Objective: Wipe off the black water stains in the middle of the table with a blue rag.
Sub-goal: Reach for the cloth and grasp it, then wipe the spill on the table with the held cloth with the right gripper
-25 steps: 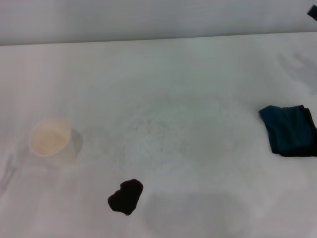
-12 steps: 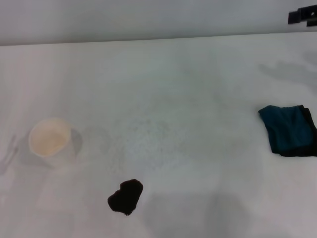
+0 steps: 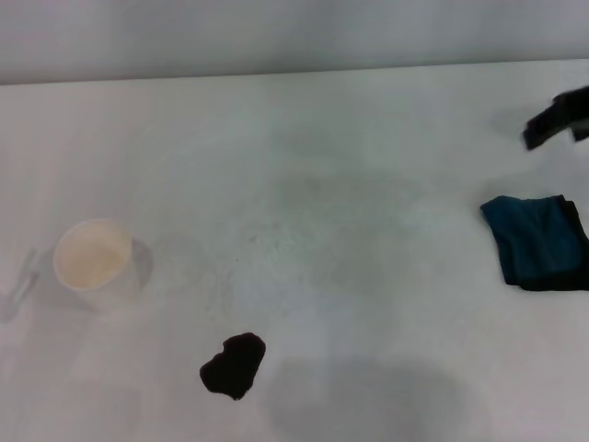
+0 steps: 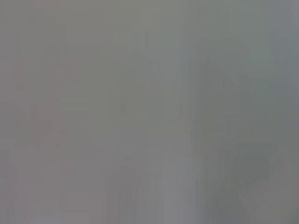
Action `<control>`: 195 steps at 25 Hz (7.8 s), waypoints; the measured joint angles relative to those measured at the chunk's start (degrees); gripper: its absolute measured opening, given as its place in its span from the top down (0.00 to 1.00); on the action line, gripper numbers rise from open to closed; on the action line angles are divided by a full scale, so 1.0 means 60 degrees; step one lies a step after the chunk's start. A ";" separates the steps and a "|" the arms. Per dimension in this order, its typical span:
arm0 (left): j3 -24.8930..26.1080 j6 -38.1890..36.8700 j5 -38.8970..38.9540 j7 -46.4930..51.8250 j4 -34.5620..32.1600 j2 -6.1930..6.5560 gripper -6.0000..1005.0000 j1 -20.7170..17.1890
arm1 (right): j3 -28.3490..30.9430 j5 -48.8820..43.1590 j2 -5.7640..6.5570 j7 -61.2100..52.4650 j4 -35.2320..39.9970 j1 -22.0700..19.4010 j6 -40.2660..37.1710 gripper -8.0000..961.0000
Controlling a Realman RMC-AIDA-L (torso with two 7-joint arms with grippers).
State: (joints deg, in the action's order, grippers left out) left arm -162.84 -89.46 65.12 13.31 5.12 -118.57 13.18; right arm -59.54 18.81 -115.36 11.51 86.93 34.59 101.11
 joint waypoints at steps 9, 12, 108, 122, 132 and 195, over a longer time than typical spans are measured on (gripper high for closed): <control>-0.0001 -0.0021 -0.0388 -0.0034 0.0292 -0.0011 0.13 -0.0004 | -0.2466 -0.0150 -0.0006 -0.1302 -0.1953 0.0256 -0.1515 0.31; 0.0006 -0.0051 -0.0365 -0.0031 0.0303 -0.0013 0.14 0.0017 | -0.2405 -0.0179 0.0042 -0.1150 -0.2852 0.0395 -0.1896 0.31; 0.0060 0.0725 -0.0307 -0.0491 0.0552 -0.0008 0.14 0.0673 | -1.2044 0.6196 -0.0140 -0.3948 -0.3923 0.2546 -0.7199 0.88; 0.0085 0.0847 -0.0279 -0.0491 0.0582 -0.0026 0.14 0.0683 | -1.1874 0.4955 -0.0140 -0.4609 -0.3402 0.2141 -0.6587 0.88; 0.0040 0.0848 -0.0278 -0.0490 0.0577 -0.0028 0.14 0.0774 | -1.3426 0.6795 -0.0139 -0.4435 -0.3481 0.2725 -0.8020 0.88; 0.0009 0.0982 -0.0021 -0.0588 0.0566 0.0001 0.14 0.0687 | -0.7494 0.2249 -0.0022 -0.2911 -0.2490 0.0280 -0.4119 0.87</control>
State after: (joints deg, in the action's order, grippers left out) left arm -162.78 -83.56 65.00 9.78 8.52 -118.56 17.30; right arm -104.50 32.30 -115.49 -5.96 71.99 36.27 76.40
